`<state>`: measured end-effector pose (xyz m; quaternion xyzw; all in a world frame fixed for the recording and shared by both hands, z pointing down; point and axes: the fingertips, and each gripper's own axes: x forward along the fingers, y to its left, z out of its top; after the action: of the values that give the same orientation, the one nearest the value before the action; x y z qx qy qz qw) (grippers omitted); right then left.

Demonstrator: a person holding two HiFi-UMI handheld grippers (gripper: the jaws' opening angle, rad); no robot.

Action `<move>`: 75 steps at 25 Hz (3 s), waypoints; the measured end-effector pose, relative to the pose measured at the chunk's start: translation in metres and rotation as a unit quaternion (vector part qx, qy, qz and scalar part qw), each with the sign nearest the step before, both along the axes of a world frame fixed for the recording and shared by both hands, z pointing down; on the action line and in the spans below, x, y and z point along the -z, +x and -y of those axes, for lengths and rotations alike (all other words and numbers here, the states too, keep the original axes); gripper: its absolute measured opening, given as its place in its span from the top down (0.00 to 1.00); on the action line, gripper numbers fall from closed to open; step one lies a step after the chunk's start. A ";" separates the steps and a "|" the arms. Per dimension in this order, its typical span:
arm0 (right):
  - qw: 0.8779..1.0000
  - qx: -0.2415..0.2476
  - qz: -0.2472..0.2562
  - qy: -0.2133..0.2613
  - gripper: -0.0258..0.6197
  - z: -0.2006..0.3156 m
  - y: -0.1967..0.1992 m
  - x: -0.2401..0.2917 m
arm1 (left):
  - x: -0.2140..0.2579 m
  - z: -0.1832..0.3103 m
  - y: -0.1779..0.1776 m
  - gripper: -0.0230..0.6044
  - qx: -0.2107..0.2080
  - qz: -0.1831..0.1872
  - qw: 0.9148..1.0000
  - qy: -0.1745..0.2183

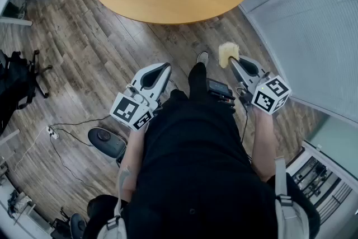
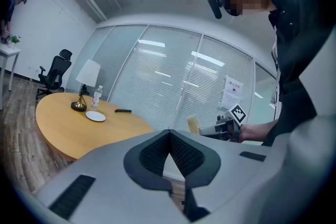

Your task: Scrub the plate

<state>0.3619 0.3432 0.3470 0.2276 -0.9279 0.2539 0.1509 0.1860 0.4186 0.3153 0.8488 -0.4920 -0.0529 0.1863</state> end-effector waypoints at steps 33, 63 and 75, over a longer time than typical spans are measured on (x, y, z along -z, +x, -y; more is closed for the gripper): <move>0.997 0.075 -0.028 0.001 0.91 0.085 -0.117 -0.015 | -0.033 0.035 -0.093 0.95 0.102 -0.015 0.994 -0.044; 0.994 0.092 -0.048 -0.032 0.91 0.332 -0.265 -0.068 | -0.043 0.263 -0.101 0.95 0.020 -0.007 0.991 -0.131; 0.992 -0.012 -0.122 -0.026 0.91 0.396 -0.352 -0.103 | -0.049 0.362 -0.220 0.95 -0.114 -0.020 0.986 -0.117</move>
<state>0.0103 -0.0523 0.4503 0.2642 -0.8928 0.2499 0.2657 -0.0338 0.0568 0.3646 0.8703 -0.3910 0.0096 0.2992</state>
